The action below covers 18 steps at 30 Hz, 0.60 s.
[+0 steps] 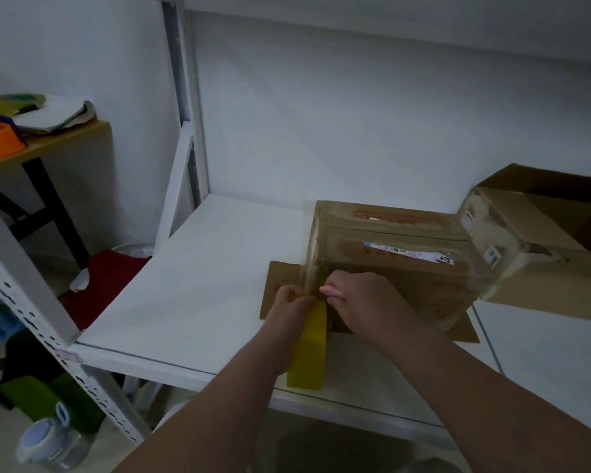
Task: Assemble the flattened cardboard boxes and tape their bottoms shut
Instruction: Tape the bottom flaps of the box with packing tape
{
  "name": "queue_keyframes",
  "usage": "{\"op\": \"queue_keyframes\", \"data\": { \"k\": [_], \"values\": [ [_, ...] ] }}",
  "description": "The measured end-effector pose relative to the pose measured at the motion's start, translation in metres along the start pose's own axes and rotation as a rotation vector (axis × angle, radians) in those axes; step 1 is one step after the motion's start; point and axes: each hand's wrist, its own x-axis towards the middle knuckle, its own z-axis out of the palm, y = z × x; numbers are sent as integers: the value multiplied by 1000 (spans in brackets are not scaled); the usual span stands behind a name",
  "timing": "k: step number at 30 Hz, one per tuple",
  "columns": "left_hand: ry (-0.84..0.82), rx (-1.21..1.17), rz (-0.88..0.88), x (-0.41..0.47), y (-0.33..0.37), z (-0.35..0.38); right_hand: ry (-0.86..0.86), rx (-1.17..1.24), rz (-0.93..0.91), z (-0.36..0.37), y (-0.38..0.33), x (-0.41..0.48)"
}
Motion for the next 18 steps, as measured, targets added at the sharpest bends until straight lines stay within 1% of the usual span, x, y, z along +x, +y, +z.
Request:
{"op": "queue_keyframes", "data": {
  "k": [5, 9, 15, 18],
  "values": [
    [-11, 3, -8, 2, 0, 0, 23, -92, -82, 3, -3, 8],
    [-16, -18, -4, 4, 0, 0, 149, -154, -194, 12, -3, 13],
    [-69, -103, -10, -1, 3, -3, 200, -296, -242, 21, -2, 20],
    [-77, -112, -13, -4, 5, -2, 221, -321, -279, 22, -1, 21]
  ]
}}
